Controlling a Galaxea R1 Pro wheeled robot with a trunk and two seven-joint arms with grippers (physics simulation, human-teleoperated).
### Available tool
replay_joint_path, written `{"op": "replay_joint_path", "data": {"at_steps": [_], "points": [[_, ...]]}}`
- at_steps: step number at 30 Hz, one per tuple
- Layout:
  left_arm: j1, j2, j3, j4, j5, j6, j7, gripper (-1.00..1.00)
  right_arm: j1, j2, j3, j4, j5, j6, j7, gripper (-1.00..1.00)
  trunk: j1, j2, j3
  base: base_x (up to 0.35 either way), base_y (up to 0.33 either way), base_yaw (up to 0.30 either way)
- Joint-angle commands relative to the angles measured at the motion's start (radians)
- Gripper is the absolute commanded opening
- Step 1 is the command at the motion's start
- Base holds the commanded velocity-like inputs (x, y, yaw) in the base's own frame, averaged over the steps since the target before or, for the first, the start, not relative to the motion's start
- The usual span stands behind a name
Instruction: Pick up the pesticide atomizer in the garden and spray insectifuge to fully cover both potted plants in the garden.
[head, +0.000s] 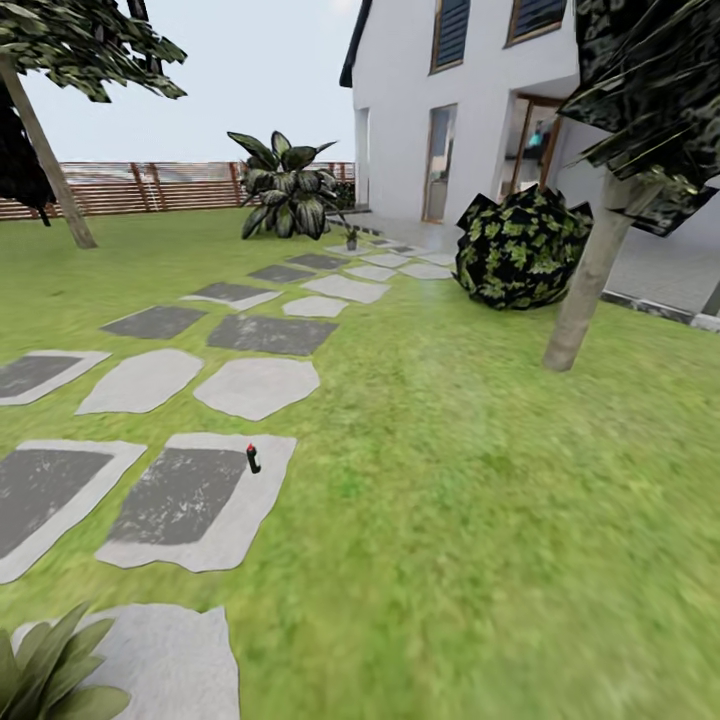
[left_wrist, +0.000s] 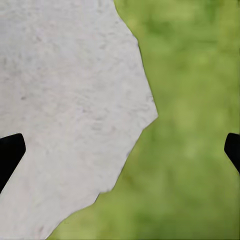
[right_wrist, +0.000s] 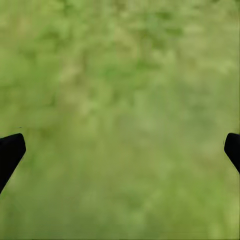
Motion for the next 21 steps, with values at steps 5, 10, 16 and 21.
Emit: {"op": "replay_joint_path", "data": {"at_steps": [5,10,16,21], "points": [[-0.001,0.000,0.001,0.001,0.007,-0.003,0.000,1.00,0.000,0.000,0.000,0.001,0.000,-0.003,0.000,1.00,0.000,0.000,-0.001,0.340,0.000,0.001],[-0.001,0.000,0.001,0.001,0.006,-0.003,0.000,1.00,0.000,-0.001,0.000,0.001,0.000,-0.003,0.000,1.00,0.000,0.000,-0.001,0.340,0.000,0.000],[-0.001,0.000,0.001,0.001,0.006,-0.003,0.000,1.00,0.000,0.000,0.000,0.001,0.000,-0.003,0.000,1.00,0.000,0.000,-0.001,0.340,0.000,0.000],[-0.001,0.000,0.001,0.001,0.006,-0.003,-0.001,1.00,0.000,-0.001,0.000,0.002,0.000,-0.003,0.000,1.00,0.000,0.000,-0.001,0.340,0.000,0.000]]}}
